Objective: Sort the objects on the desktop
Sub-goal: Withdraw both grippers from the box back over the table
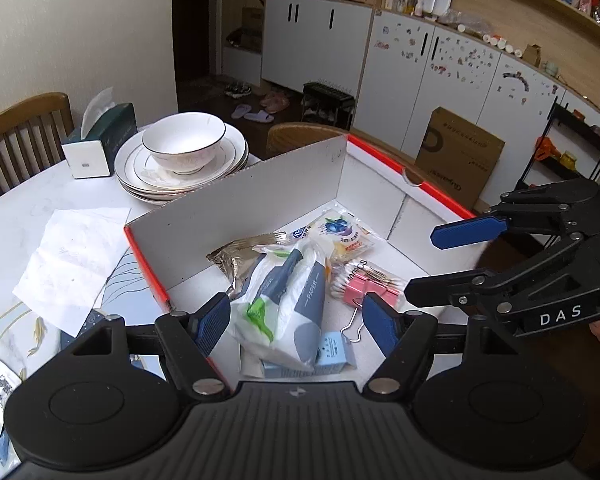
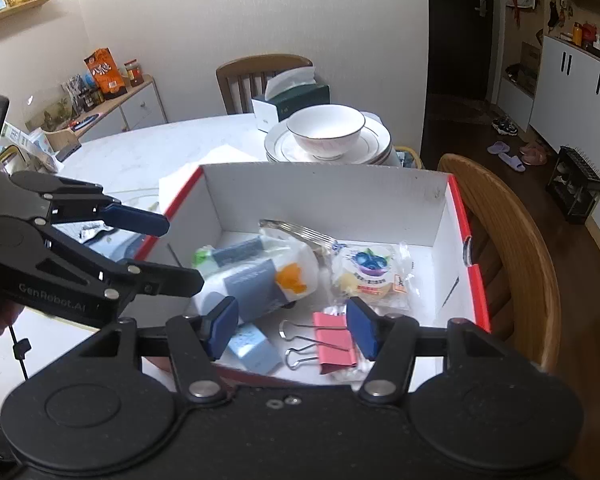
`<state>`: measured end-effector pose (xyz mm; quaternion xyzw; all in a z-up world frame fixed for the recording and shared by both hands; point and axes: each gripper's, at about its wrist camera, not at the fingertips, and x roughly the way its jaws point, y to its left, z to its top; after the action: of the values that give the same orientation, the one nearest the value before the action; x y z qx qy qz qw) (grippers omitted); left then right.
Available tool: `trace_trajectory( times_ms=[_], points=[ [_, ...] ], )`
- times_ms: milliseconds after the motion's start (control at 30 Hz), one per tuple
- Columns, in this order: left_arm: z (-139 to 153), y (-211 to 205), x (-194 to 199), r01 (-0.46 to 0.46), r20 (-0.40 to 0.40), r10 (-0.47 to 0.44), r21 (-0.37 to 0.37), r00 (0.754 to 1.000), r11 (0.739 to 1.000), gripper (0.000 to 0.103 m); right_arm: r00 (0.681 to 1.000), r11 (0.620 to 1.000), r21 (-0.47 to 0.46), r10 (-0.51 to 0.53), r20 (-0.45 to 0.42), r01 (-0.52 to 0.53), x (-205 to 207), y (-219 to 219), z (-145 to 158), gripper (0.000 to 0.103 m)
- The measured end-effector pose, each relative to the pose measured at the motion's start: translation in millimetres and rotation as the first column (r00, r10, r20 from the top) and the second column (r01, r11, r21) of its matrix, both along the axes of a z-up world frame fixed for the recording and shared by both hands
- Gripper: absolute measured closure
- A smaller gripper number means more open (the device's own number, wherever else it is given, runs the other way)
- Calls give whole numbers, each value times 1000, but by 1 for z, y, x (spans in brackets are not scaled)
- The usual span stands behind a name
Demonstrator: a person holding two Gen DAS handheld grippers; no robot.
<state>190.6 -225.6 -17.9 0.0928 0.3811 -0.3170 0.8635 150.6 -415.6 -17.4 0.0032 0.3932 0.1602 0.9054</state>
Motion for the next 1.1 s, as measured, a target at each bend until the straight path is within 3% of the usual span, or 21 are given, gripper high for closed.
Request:
trace_trajectory(
  times_ms=[133, 200, 300, 533, 733, 800, 1100],
  points=[
    [8, 13, -12, 9, 28, -8, -17, 1000, 1000, 31, 1000, 1000, 8, -7, 14, 7, -9, 10, 5, 40],
    [11, 21, -18, 10, 40, -9, -26, 999, 1000, 24, 1000, 1000, 14, -7, 18, 7, -12, 16, 7, 40],
    [14, 34, -26, 12, 53, -10, -34, 999, 999, 22, 999, 1000, 19, -8, 32, 8, -20, 28, 11, 40],
    [15, 72, -41, -5, 65, 8, -47, 998, 999, 17, 998, 999, 39, -16, 59, 14, -33, 59, 17, 32],
    [11, 113, -49, -55, 65, 59, -50, 996, 997, 9, 997, 999, 43, 1, 72, -4, -42, 90, 20, 30],
    [8, 129, -52, -77, 73, 81, -47, 994, 996, 0, 997, 999, 43, 8, 73, -11, -43, 102, 20, 30],
    [-14, 198, -55, -180, 30, 180, -23, 983, 983, 0, 997, 998, 37, 42, 63, -44, -46, 156, 15, 29]
  ],
)
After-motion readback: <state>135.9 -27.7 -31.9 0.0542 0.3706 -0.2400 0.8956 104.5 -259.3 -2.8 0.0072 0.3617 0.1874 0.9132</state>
